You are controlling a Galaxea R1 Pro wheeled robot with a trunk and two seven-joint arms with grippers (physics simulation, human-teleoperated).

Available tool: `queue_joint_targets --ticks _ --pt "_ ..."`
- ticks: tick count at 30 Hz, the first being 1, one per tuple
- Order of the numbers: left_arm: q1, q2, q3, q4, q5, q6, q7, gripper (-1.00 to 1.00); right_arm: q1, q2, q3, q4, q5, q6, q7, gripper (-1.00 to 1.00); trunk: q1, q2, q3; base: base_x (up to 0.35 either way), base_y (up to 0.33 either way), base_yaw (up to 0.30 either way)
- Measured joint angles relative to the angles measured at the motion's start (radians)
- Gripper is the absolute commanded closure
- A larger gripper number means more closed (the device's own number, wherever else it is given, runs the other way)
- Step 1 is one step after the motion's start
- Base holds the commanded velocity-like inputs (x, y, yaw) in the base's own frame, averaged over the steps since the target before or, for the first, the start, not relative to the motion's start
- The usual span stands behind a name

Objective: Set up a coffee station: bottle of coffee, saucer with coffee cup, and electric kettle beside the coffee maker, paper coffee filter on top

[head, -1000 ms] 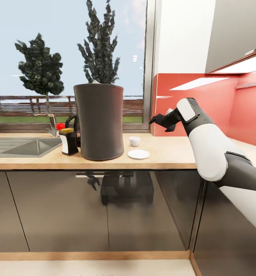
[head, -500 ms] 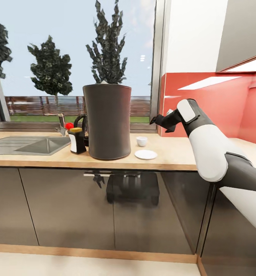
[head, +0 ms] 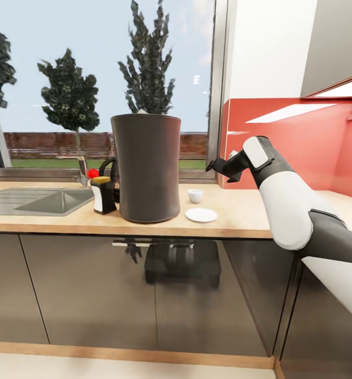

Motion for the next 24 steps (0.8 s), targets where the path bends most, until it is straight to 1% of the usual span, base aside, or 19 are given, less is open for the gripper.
queue_joint_targets --ticks 3,5,6,7,10,15,19,24 --pt "0.000 0.000 0.000 0.000 0.000 0.000 0.000 -1.00 0.000 0.000 0.000 0.001 0.004 -0.001 -0.003 -1.00 0.000 0.000 0.000 0.128 0.000 0.000" --pt "0.000 0.000 0.000 0.000 0.000 0.000 0.000 -1.00 0.000 0.001 0.001 0.001 0.014 -0.002 -0.007 -1.00 0.000 0.000 0.000 0.056 0.000 0.000" --pt "0.000 0.000 0.000 0.000 0.000 0.000 0.000 -1.00 0.000 0.001 0.002 0.002 0.026 -0.002 -0.013 -1.00 0.000 0.000 0.000 0.033 0.007 0.000" --pt "0.000 0.000 0.000 0.000 0.000 0.000 0.000 -1.00 0.000 0.003 0.003 0.002 0.048 -0.002 -0.026 -1.00 0.000 0.000 0.000 0.052 0.025 0.000" --pt "0.000 0.000 0.000 0.000 0.000 0.000 0.000 -1.00 0.000 0.006 0.003 0.002 0.066 -0.002 -0.037 -1.00 0.000 0.000 0.000 0.130 0.091 0.000" --pt "0.000 0.000 0.000 0.000 0.000 0.000 0.000 -1.00 0.000 0.012 0.003 0.007 0.079 -0.002 -0.043 -1.00 0.000 0.000 0.000 0.083 0.076 0.000" --pt "0.000 0.000 0.000 0.000 0.000 0.000 0.000 -1.00 0.000 0.013 0.002 0.035 0.081 -0.002 -0.043 -1.00 0.000 0.000 0.000 0.058 0.161 0.000" --pt "0.000 -0.001 0.000 0.000 0.000 0.000 0.000 -1.00 0.000 0.013 0.001 0.042 0.082 -0.002 -0.042 -1.00 0.000 0.000 0.000 0.017 0.044 0.000"
